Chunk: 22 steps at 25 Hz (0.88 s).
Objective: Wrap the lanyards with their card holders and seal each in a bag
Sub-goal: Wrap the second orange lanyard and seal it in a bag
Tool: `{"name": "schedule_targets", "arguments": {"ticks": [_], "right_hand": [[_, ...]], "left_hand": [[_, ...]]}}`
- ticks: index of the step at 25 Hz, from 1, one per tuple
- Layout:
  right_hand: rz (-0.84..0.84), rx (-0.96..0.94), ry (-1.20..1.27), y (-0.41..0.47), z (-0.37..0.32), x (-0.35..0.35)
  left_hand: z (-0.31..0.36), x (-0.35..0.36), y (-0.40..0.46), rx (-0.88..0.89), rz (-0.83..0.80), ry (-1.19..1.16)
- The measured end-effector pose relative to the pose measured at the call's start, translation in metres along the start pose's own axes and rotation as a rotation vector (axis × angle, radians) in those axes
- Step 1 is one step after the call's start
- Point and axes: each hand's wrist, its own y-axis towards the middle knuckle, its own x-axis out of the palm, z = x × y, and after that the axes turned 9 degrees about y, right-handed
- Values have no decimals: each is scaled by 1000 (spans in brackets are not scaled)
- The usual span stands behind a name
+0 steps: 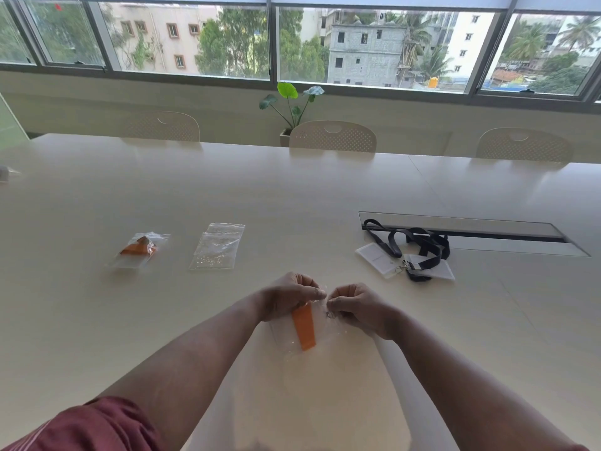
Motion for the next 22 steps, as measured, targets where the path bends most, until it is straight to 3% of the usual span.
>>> {"name": "schedule_targets", "arguments": {"ticks": [5,16,22], "right_hand": [[-15,-7,11,2,4,-4],[-10,-9,-34,6,8,-6],[-15,-9,-60,8,9,-6]], "left_hand": [[4,-5,1,-22,-101,0],[9,-8,3,-84,-93,101],[3,-4,1,-48,-63,20]]}}
